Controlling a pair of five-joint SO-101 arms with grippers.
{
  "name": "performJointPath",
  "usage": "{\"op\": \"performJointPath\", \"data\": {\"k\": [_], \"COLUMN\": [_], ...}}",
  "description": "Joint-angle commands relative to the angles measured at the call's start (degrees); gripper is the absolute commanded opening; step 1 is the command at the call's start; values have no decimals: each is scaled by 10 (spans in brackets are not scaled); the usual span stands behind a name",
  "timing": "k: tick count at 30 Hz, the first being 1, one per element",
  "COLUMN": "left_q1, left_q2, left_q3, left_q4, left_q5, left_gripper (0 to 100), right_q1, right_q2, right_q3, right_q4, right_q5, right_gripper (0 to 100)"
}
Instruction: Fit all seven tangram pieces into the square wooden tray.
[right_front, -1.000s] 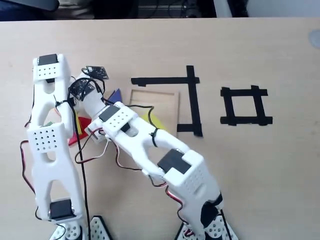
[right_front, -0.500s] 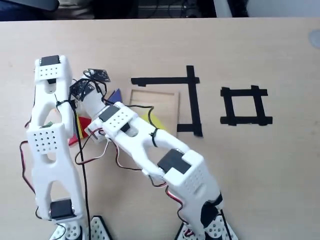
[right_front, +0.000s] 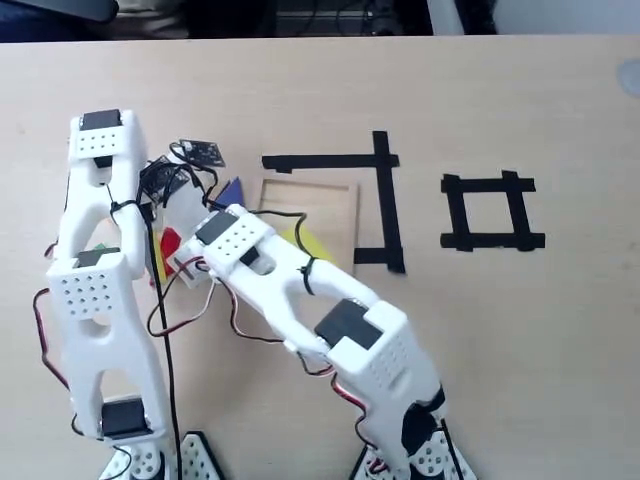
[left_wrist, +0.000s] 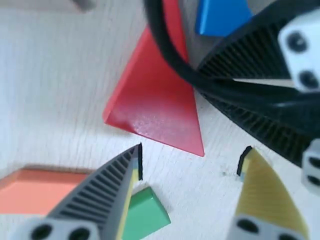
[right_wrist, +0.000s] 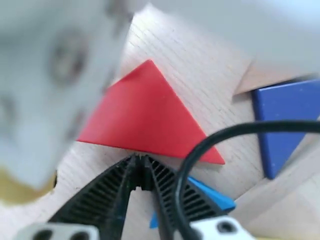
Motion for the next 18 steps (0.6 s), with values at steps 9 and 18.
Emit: {"op": "performJointPath", "data": {"k": [9, 18], "left_q1": [-4, -6], "left_q2": [-32, -29], "left_q3": [-57, -51], "left_q4": [-93, -122], "left_q5": [90, 144], "left_gripper": [320, 320], "right_q1": [9, 8], "right_q2": [-12, -121], "right_q3": [-12, 170], "right_q4": [-11, -185], "right_q5": [2, 2], "right_gripper": [11, 11]}}
